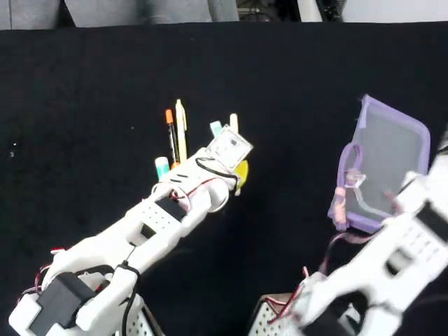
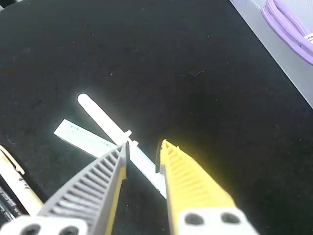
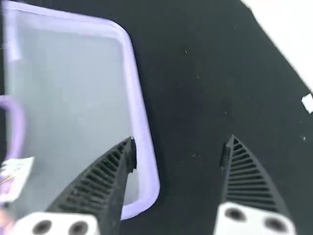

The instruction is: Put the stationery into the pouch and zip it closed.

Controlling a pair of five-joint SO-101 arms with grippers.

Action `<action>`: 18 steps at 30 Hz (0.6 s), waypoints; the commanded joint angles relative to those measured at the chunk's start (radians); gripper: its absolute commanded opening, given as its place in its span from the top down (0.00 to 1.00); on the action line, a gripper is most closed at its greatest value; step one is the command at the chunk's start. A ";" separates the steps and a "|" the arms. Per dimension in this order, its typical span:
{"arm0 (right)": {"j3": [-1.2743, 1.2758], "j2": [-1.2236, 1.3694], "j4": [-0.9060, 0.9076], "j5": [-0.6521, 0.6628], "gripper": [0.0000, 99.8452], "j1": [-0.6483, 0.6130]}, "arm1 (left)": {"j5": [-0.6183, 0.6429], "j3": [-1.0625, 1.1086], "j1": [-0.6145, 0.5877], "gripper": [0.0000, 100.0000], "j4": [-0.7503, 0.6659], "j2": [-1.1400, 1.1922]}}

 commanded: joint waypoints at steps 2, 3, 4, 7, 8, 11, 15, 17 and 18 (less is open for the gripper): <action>-0.286 0.383 -0.031 -0.009 0.72 0.060 | 0.002 -0.008 -0.010 0.88 0.002 -0.005; -0.341 0.458 -0.032 -0.006 0.72 0.061 | 0.002 -0.008 -0.010 0.88 0.002 -0.005; -0.397 0.529 -0.032 -0.002 0.72 0.061 | 0.002 -0.008 -0.010 0.88 0.002 -0.005; -0.555 0.719 -0.026 0.000 0.72 0.071 | 0.002 -0.008 -0.010 0.88 0.002 -0.005; -0.608 0.777 -0.025 0.000 0.72 0.080 | 0.002 -0.008 -0.010 0.88 0.002 -0.005; -0.748 0.924 -0.023 0.000 0.72 0.098 | 0.002 -0.008 -0.010 0.88 0.002 -0.005; -0.869 1.078 0.032 0.002 0.72 0.080 | 0.002 -0.008 -0.010 0.88 0.002 -0.005; -0.932 1.133 0.092 0.002 0.72 0.048 | 0.002 -0.008 -0.013 0.88 0.002 -0.005; -0.960 1.155 0.127 0.002 0.72 0.034 | 0.002 -0.008 -0.016 0.88 0.002 -0.005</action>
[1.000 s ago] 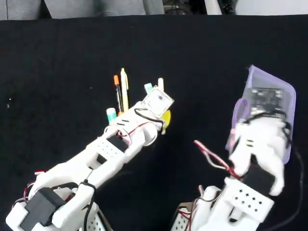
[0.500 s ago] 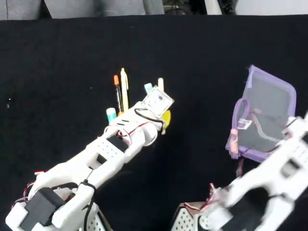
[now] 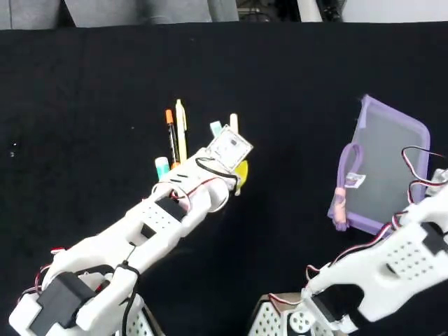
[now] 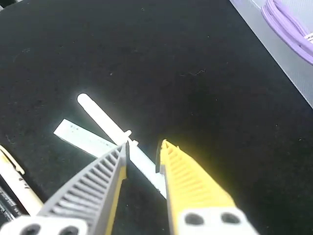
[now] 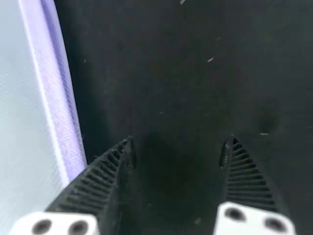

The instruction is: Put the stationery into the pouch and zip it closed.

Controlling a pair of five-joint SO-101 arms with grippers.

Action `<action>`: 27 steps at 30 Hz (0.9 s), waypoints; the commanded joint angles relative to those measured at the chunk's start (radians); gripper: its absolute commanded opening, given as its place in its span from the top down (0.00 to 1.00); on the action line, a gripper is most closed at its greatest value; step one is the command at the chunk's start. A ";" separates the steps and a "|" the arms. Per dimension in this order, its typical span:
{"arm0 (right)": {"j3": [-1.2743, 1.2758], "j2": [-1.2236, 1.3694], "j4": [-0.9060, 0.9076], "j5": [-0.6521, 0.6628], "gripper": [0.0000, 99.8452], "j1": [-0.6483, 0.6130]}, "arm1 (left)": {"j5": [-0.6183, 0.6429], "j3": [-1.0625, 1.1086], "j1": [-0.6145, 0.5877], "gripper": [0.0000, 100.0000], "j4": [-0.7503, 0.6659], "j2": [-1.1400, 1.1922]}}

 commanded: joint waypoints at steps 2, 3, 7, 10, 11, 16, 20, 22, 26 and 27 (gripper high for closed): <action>-0.168 0.061 0.140 0.002 0.72 -0.084 | 0.002 -0.008 -0.018 0.88 0.002 -0.005; -0.191 0.073 0.170 0.002 0.72 -0.109 | 0.002 -0.008 -0.018 0.88 0.002 -0.005; -0.251 0.107 0.267 0.002 0.72 -0.218 | 0.000 -0.008 -0.019 0.88 0.002 -0.005; -0.262 0.111 0.301 -0.006 0.72 -0.307 | 0.002 -0.013 -0.041 0.88 0.002 -0.005; -0.257 0.111 0.301 -0.008 0.72 -0.336 | 0.002 -0.016 -0.051 0.88 0.002 -0.005; -0.254 0.113 0.299 -0.011 0.72 -0.489 | 0.002 -0.030 -0.097 0.88 0.000 -0.005; -0.263 0.113 0.299 -0.097 0.72 -0.609 | 0.002 -0.033 -0.119 0.88 -0.012 -0.005; -0.263 0.113 0.299 -0.132 0.72 -0.669 | 0.002 -0.022 -0.133 0.88 -0.054 -0.005; -0.263 0.113 0.299 -0.140 0.72 -0.744 | 0.002 -0.004 -0.162 0.88 -0.110 -0.005; -0.265 0.108 0.299 -0.140 0.72 -0.743 | 0.002 -0.002 -0.166 0.88 -0.117 -0.005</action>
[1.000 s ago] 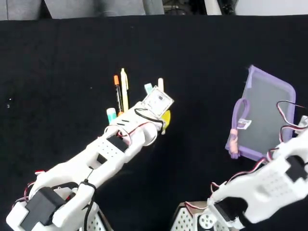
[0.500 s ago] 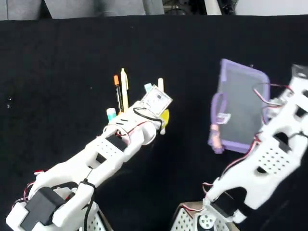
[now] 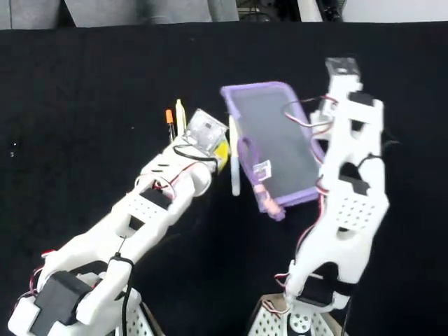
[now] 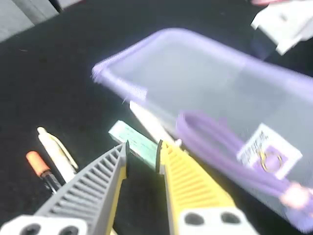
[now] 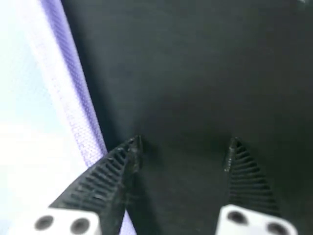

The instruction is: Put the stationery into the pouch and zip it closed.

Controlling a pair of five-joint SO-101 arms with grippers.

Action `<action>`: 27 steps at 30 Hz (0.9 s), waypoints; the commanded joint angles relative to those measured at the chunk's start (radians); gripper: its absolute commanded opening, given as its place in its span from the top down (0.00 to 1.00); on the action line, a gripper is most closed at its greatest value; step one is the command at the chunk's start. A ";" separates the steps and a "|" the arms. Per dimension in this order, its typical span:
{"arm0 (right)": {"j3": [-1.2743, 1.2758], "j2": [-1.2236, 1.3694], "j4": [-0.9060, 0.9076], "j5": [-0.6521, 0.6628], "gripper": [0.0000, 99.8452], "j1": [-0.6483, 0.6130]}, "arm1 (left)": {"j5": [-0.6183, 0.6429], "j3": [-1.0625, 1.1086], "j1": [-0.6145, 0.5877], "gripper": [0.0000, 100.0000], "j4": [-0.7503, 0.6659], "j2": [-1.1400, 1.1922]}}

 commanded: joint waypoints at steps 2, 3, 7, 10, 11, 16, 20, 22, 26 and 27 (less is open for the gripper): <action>-0.039 -0.013 0.012 -0.012 0.72 -0.023 | 0.003 -0.002 -0.019 0.88 -0.049 -0.005; -0.047 -0.021 0.017 -0.014 0.72 -0.009 | 0.003 -0.002 -0.019 0.88 -0.049 -0.005; -0.102 -0.068 0.140 -0.020 0.72 0.046 | 0.003 -0.002 -0.031 0.88 -0.049 -0.005; -0.168 -0.122 0.290 -0.012 0.72 0.057 | 0.003 -0.005 -0.059 0.88 -0.052 -0.005; -0.188 -0.142 0.339 -0.012 0.72 0.057 | 0.003 -0.007 -0.068 0.88 -0.052 -0.005; -0.225 -0.260 0.514 0.058 0.72 0.057 | 0.003 -0.013 -0.114 0.88 -0.054 -0.005; -0.223 -0.358 0.601 0.101 0.72 0.061 | 0.005 -0.030 -0.166 0.88 -0.054 -0.005; -0.217 -0.389 0.629 0.101 0.72 0.075 | 0.028 -0.033 -0.193 0.88 -0.054 -0.005; -0.140 -0.446 0.624 0.103 0.72 0.094 | 0.114 -0.041 -0.239 0.88 -0.055 -0.003; -0.113 -0.460 0.615 0.110 0.73 0.095 | 0.126 -0.047 -0.251 0.88 -0.055 0.000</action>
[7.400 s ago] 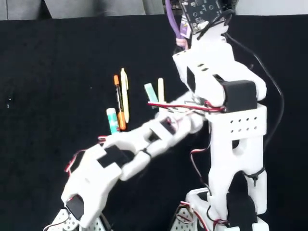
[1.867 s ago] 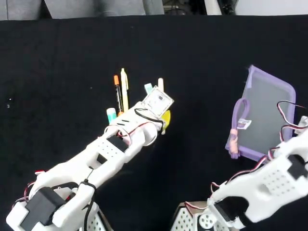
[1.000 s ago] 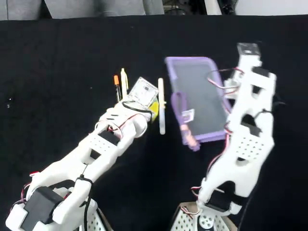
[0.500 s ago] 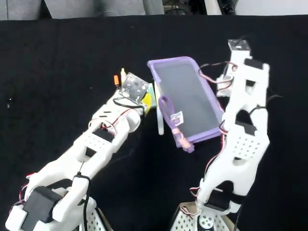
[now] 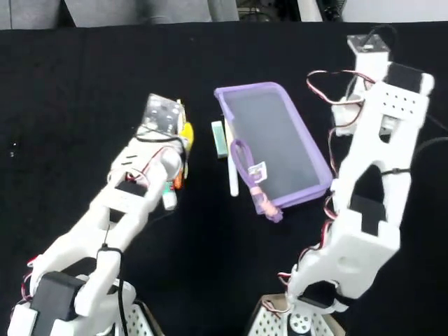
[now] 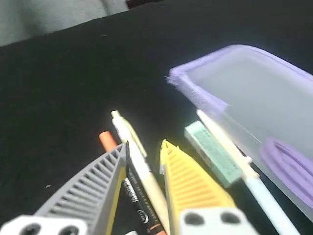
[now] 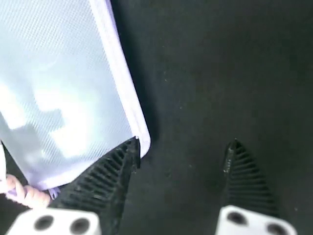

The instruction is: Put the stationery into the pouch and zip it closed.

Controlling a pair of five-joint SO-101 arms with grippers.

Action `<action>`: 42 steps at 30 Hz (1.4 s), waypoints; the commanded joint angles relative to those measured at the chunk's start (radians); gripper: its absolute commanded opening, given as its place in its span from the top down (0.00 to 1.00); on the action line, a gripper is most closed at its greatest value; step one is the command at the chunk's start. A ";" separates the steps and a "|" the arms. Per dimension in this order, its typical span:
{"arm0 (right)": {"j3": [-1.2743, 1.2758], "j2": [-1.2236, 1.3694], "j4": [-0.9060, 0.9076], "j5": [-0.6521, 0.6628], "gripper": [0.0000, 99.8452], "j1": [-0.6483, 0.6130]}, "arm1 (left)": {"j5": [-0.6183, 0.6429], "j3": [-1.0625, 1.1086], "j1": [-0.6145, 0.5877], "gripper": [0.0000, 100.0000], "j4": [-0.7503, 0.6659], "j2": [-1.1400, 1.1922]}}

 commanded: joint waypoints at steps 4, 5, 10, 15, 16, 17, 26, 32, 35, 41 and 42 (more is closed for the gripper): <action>0.174 -0.148 -0.066 0.086 0.80 0.012 | 0.061 -0.110 -0.067 0.88 -0.026 0.077; 0.211 -0.166 -0.087 0.094 0.83 0.012 | 0.061 -0.127 -0.068 0.88 -0.026 0.104; 0.401 -0.262 -0.206 0.094 0.89 0.014 | 0.061 -0.217 -0.070 0.88 -0.025 0.244; 0.582 -0.377 -0.298 0.091 0.89 -0.008 | 0.061 -0.251 -0.081 0.88 -0.023 0.279; 0.619 -0.404 -0.310 0.089 0.89 -0.020 | 0.061 -0.249 -0.081 0.88 -0.023 0.279; 0.654 -0.435 -0.319 0.089 0.89 -0.038 | 0.061 -0.249 -0.079 0.88 -0.023 0.279; 0.978 -0.727 -0.405 0.032 0.89 -0.238 | 0.063 -0.254 -0.079 0.88 -0.023 0.279; 1.121 -0.897 -0.414 0.006 0.89 -0.367 | 0.063 -0.255 -0.084 0.88 -0.025 0.279; 1.170 -0.926 -0.416 0.008 0.89 -0.425 | 0.063 -0.269 -0.108 0.88 -0.025 0.279; 1.241 -0.926 -0.416 0.014 0.89 -0.525 | 0.063 -0.294 -0.143 0.88 -0.025 0.288; 1.245 -0.926 -0.416 0.014 0.89 -0.540 | 0.063 -0.294 -0.143 0.88 -0.025 0.288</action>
